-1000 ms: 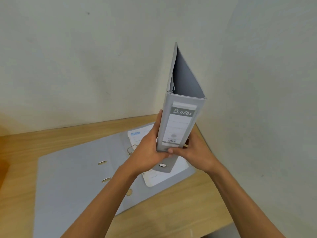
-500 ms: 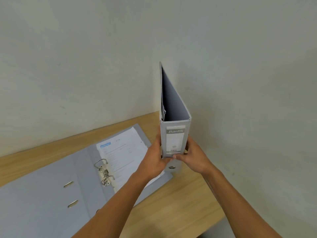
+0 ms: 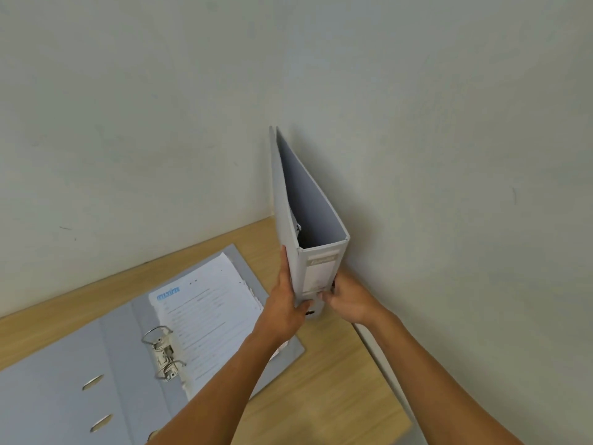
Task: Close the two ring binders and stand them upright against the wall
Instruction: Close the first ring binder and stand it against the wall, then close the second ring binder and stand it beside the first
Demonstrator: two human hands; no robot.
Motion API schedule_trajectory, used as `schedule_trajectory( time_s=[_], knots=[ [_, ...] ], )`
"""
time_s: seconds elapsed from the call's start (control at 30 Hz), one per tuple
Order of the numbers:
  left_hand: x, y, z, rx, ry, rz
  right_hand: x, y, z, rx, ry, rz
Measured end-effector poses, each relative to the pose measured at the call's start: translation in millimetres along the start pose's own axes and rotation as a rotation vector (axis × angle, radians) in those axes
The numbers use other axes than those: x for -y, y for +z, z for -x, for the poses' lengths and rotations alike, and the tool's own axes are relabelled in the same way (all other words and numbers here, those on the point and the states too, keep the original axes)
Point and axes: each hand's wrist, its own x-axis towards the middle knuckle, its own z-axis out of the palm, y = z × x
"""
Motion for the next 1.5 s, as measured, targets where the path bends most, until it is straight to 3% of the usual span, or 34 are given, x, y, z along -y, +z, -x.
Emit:
schedule_trajectory(
  time_s=[0.17,0.4,0.73,1.0,1.5],
  knots=[
    [4,4,-25,-0.01,-0.036,0.023,3,8,-3,-0.207,0.125,0.079],
    [1,8,-51,-0.003,-0.019,-0.023,16,0,-2,-0.384,0.132,-0.08],
    [-2,8,-55,0.008,-0.069,-0.037,17,6,11,-0.361,0.122,-0.184],
    [-14,8,-54,0.083,-0.258,-0.066,10,6,22,-0.357,0.086,-0.092],
    [-28,2,-29,0.066,-0.344,-0.074,17,3,32,-0.337,0.058,-0.123]
  ],
)
